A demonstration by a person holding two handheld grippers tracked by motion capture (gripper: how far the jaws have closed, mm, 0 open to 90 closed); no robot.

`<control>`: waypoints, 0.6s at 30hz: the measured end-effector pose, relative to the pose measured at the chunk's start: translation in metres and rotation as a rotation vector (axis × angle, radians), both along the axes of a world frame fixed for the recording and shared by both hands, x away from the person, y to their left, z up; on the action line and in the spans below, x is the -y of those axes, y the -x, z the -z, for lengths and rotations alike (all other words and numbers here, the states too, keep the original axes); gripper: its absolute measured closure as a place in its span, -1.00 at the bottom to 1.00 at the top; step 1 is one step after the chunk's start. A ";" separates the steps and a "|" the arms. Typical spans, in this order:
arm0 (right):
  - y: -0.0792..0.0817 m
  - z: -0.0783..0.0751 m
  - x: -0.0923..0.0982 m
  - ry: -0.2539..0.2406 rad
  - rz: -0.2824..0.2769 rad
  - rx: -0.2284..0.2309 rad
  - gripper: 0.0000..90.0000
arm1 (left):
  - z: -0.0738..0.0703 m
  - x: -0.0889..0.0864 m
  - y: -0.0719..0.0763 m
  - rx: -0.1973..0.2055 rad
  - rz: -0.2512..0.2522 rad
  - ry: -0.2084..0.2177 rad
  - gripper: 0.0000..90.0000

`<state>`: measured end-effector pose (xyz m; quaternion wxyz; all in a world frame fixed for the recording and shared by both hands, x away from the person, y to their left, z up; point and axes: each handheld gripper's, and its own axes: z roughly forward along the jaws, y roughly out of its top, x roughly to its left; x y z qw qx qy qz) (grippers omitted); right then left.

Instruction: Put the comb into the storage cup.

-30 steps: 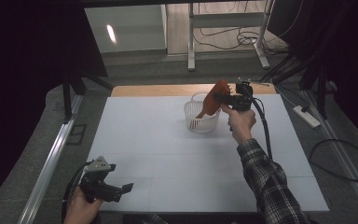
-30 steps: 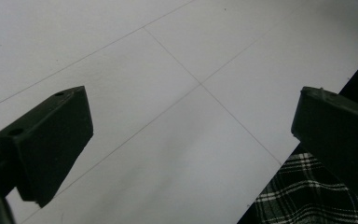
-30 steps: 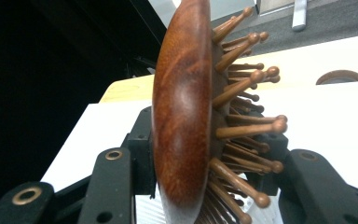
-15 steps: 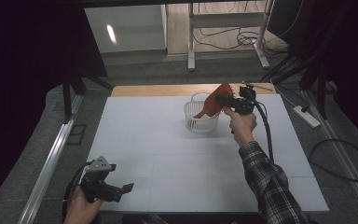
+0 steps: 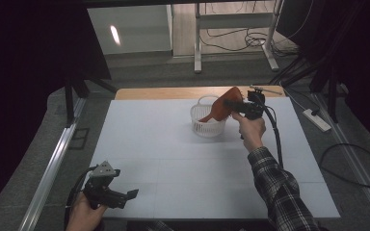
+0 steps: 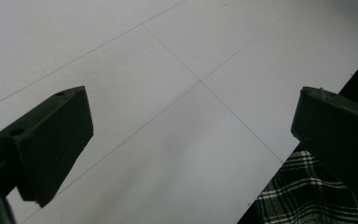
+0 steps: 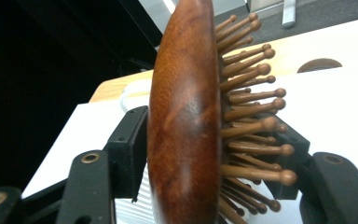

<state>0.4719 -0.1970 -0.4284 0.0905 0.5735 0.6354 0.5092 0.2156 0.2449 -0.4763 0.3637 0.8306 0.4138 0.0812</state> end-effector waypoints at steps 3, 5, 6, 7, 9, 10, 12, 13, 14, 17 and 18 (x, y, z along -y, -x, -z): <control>-0.001 0.002 -0.001 0.006 -0.008 -0.014 -0.19 | 0.000 0.000 0.000 0.000 0.001 -0.002 -1.00; -0.001 0.003 -0.002 0.011 -0.011 -0.015 -0.24 | 0.000 0.000 0.000 0.000 0.001 -0.003 -1.00; -0.001 0.003 -0.002 0.015 -0.011 -0.017 -0.27 | 0.000 0.000 0.000 -0.001 0.001 -0.003 -1.00; -0.002 0.003 -0.002 0.021 -0.010 -0.018 -0.30 | 0.000 0.000 0.000 -0.001 0.001 -0.003 -1.00; -0.002 0.004 -0.002 0.033 -0.014 -0.018 -0.35 | 0.000 0.000 0.000 -0.001 0.001 -0.003 -1.00; -0.002 0.003 -0.002 0.037 -0.015 -0.017 -0.38 | 0.000 0.000 0.000 -0.002 0.001 -0.003 -1.00; -0.001 0.003 -0.001 0.043 -0.019 -0.015 -0.40 | 0.000 0.000 0.000 -0.001 0.000 -0.002 -1.00; -0.001 0.003 -0.001 0.047 -0.023 -0.016 -0.43 | 0.000 0.000 0.000 -0.001 0.000 -0.001 -1.00; -0.001 0.002 -0.001 0.050 -0.026 -0.012 -0.46 | 0.000 0.000 0.000 -0.002 0.001 -0.002 -1.00; 0.000 0.000 0.000 0.057 -0.037 -0.008 -0.50 | 0.000 0.000 0.000 -0.002 0.001 -0.003 -1.00; 0.000 0.000 0.000 0.059 -0.042 -0.007 -0.52 | 0.000 0.000 0.000 -0.002 0.001 -0.003 -1.00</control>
